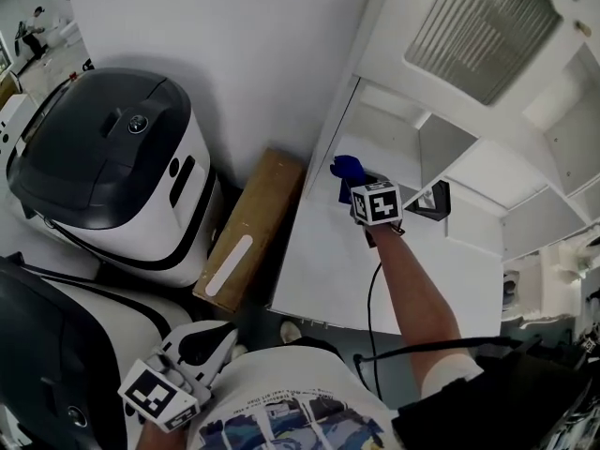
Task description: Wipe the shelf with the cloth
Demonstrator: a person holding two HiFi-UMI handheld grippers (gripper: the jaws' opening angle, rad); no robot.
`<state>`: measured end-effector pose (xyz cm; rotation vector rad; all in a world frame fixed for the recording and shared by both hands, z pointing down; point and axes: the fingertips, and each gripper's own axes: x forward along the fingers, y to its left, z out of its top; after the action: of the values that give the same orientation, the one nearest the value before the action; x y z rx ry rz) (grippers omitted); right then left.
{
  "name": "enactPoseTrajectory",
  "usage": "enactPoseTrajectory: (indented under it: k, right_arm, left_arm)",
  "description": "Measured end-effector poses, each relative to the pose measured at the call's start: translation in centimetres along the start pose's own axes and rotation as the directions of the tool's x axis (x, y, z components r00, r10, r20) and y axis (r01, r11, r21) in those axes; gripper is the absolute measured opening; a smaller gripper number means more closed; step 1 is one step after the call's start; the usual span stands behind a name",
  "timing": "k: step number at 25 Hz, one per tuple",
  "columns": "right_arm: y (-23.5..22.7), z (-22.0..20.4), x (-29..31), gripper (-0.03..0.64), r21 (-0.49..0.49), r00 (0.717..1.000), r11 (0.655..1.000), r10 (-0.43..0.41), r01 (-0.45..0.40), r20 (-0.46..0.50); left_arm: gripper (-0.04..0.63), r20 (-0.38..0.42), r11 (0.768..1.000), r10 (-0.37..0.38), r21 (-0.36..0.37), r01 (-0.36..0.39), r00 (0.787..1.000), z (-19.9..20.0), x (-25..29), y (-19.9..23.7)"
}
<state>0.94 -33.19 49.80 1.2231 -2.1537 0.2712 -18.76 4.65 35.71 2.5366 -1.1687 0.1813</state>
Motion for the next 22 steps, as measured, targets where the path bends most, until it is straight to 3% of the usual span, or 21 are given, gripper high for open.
enactPoseTrajectory:
  k: [4, 13, 22]
  right_arm:
    - [1.9, 1.0, 1.3, 0.1, 0.015, 1.0, 1.0, 0.02, -0.02, 0.004]
    - [3.2, 1.6, 0.7, 0.1, 0.065, 0.999, 0.997, -0.032, 0.032, 0.011]
    - [4.8, -7.1, 0.1, 0.1, 0.181, 0.997, 0.982, -0.038, 0.049, -0.066]
  left_arm:
    - [0.012, 0.012, 1.0, 0.024, -0.006, -0.024, 1.0, -0.2, -1.7, 0.8]
    - [0.012, 0.006, 1.0, 0.016, -0.013, -0.016, 1.0, -0.7, -4.8, 1.8]
    - [0.012, -0.042, 0.996, -0.087, -0.003, 0.087, 0.995, -2.5, -4.9, 1.0]
